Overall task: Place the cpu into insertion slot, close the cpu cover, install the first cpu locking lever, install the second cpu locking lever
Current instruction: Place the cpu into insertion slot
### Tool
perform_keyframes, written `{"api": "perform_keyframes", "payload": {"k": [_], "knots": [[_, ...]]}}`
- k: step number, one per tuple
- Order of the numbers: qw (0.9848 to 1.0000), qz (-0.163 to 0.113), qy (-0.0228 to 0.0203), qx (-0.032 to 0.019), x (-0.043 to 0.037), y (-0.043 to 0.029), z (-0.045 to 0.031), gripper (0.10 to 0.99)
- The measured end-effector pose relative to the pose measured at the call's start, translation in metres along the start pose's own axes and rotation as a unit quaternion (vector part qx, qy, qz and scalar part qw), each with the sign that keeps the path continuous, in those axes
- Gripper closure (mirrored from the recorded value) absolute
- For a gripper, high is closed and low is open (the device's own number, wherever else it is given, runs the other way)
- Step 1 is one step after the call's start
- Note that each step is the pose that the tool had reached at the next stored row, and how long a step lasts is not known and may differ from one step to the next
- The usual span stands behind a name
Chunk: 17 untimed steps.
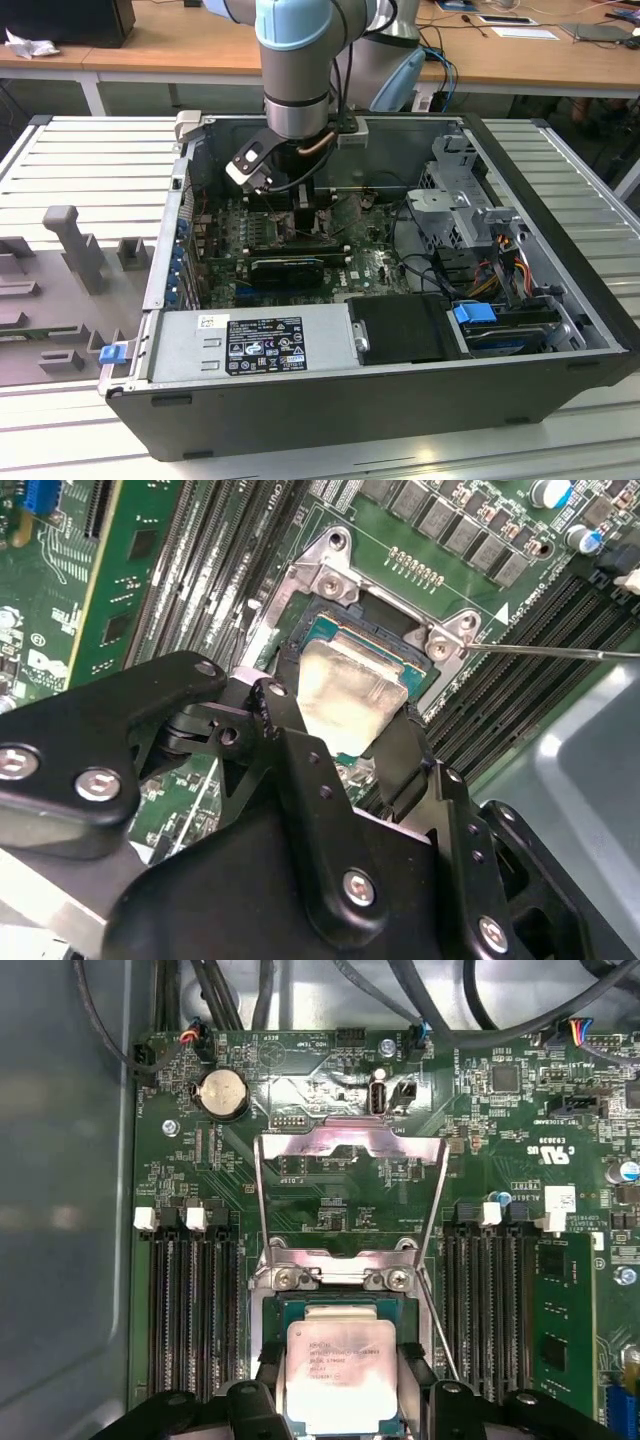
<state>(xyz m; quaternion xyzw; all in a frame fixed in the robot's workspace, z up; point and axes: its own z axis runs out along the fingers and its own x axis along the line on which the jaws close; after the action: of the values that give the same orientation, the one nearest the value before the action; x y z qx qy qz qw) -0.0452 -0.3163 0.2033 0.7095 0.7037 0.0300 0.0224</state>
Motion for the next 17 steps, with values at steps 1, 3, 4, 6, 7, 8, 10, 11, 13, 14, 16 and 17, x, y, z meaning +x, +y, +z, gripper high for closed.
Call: {"api": "perform_keyframes", "payload": {"k": [1,3,4,6,7,8,10,11,13,14,16,17], "knots": [[1.0000,0.000,0.0000,0.0000,0.0001,-0.0002,0.0012,0.553],[1.0000,0.000,-0.0001,0.0001,0.0002,-0.0005,0.0031,0.553],[1.0000,0.000,-0.0001,0.0001,0.0002,-0.0005,0.0032,0.553],[1.0000,0.000,-0.0001,0.0000,0.0002,-0.0005,0.0034,0.553],[1.0000,0.000,0.0000,-0.0001,0.0003,-0.0005,0.0035,0.553],[1.0000,0.000,0.0002,-0.0002,0.0003,-0.0005,0.0037,0.537],[1.0000,0.000,0.0000,0.0000,0.0002,-0.0005,0.0036,0.475],[1.0000,0.000,0.0000,0.0000,0.0003,-0.0005,0.0034,0.475],[1.0000,0.000,0.0000,0.0000,0.0003,-0.0003,0.0004,0.475],[1.0000,0.000,0.0000,0.0000,0.0003,-0.0001,-0.0025,0.475],[1.0000,0.000,0.0000,0.0000,0.0004,0.0004,-0.0093,0.557],[1.0000,0.000,0.0000,0.0000,0.0004,0.0004,-0.0099,0.620]]}}
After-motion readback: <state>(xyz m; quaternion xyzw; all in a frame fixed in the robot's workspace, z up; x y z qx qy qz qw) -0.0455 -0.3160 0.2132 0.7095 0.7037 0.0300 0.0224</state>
